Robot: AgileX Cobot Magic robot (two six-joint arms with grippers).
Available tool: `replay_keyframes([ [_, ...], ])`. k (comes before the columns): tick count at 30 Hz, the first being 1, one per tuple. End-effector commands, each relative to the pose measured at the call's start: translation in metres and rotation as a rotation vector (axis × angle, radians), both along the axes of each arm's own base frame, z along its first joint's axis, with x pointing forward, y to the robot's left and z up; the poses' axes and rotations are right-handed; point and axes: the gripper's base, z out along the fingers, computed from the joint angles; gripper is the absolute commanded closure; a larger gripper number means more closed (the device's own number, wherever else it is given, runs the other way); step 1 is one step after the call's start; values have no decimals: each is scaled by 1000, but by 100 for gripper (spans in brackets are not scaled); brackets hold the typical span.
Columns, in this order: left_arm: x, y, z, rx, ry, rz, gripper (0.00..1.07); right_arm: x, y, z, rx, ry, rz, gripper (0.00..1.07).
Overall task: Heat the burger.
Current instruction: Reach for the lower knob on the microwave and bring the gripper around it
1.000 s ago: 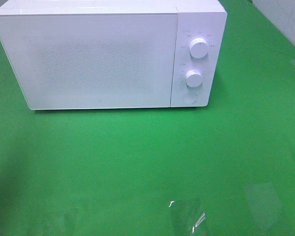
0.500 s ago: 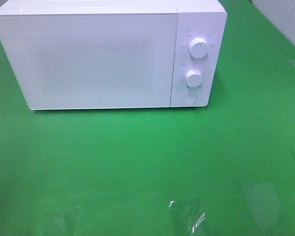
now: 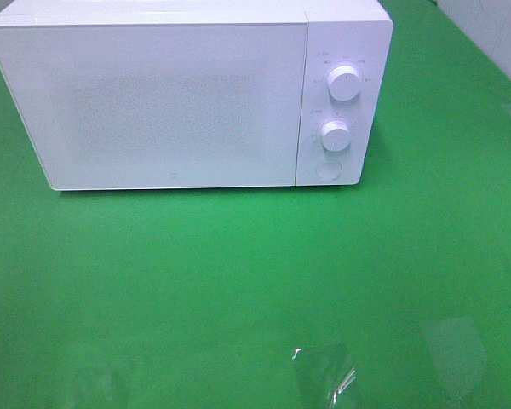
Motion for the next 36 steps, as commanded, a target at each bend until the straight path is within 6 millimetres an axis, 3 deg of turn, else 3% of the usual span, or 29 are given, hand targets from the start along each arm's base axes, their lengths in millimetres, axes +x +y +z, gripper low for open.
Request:
replay_keyframes([
  [1, -5, 1, 1, -6, -44, 6, 6, -4, 0, 0, 15, -33, -8, 32],
  [5, -30, 3, 5, -20, -204, 6, 6, -4, 0, 0, 15, -33, -8, 32],
  [8, -33, 3, 5, -22, -224, 6, 6, -4, 0, 0, 15, -33, -8, 32],
  [12, -52, 5, 4, -33, -346, 6, 6, -4, 0, 0, 15, -33, -8, 32],
  [36, -51, 5, 5, -32, -338, 6, 6, -4, 0, 0, 15, -33, -8, 32],
])
